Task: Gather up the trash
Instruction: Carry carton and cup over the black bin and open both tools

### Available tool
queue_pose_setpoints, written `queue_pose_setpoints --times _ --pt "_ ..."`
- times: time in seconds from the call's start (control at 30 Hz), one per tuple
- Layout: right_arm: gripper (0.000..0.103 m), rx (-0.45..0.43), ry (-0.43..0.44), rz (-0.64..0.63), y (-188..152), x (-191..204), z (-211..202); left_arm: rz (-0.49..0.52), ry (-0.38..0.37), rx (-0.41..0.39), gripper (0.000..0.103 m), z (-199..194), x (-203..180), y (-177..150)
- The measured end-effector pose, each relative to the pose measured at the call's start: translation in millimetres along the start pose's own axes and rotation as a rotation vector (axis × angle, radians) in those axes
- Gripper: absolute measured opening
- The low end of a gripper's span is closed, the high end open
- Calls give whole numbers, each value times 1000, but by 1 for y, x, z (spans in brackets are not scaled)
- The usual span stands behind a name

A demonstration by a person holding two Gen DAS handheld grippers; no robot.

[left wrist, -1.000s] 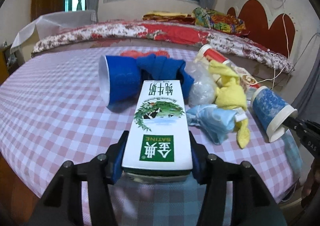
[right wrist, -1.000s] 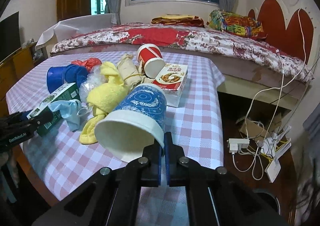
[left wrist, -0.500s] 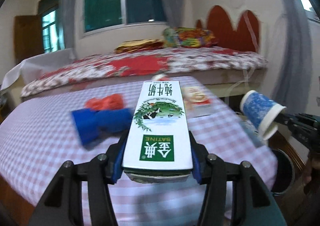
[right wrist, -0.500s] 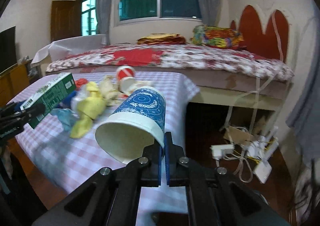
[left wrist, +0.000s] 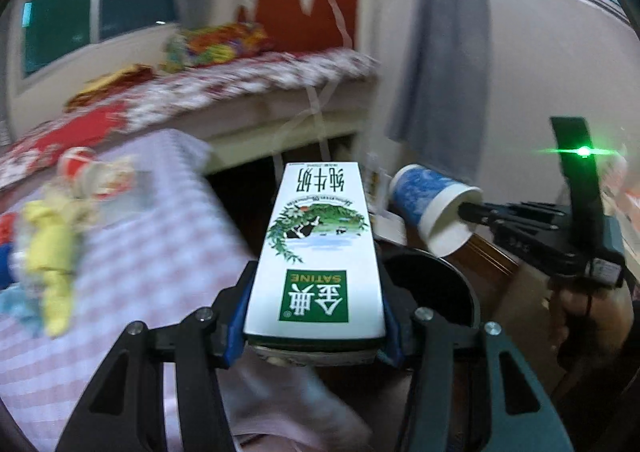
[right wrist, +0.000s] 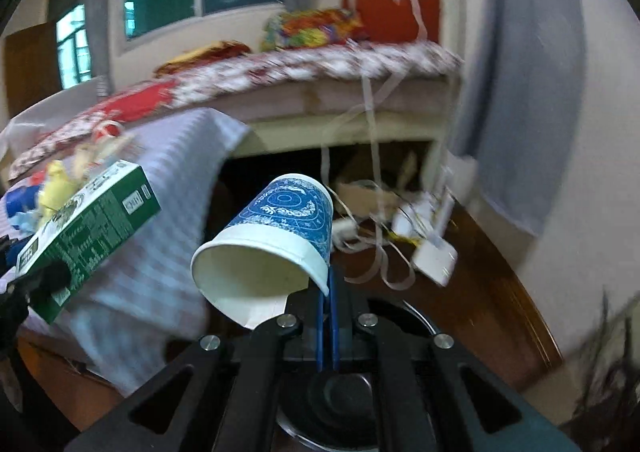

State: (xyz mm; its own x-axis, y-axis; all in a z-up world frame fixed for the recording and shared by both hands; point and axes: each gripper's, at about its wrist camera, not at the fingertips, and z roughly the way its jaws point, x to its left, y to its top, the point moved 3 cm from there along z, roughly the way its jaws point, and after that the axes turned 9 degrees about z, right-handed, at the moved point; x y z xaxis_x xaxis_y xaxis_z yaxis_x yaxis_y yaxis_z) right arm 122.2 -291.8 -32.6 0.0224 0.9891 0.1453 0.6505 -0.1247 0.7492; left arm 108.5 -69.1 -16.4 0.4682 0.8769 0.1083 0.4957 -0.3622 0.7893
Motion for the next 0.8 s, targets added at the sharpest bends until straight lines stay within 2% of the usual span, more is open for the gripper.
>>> queue_pose_setpoints --times 0.17,0.33,0.47,0.63,0.7,0.73,0.77,0.8 --pt "3 102 -67 35 -36 -41 15 47 -89 65 55 34 -38 -1" --pt "3 209 -98 54 -60 -67 38 61 -138 154 55 70 -64 -13" --pt "3 266 -115 51 -70 -80 59 57 -161 220 55 95 -77 -24" --pt "3 295 -87 54 -69 -88 74 56 -187 283 55 124 -84 -30" --pt "4 314 -94 43 -72 -89 81 50 -199 331 56 136 -88 -35" --pt "17 336 -118 35 -75 -90 86 45 -183 338 60 138 -87 -37" --pt "32 356 -146 29 -79 -93 90 31 -176 344 68 140 -86 -38" --pt "63 361 -160 30 -82 -94 90 10 -177 349 70 141 -85 -39"
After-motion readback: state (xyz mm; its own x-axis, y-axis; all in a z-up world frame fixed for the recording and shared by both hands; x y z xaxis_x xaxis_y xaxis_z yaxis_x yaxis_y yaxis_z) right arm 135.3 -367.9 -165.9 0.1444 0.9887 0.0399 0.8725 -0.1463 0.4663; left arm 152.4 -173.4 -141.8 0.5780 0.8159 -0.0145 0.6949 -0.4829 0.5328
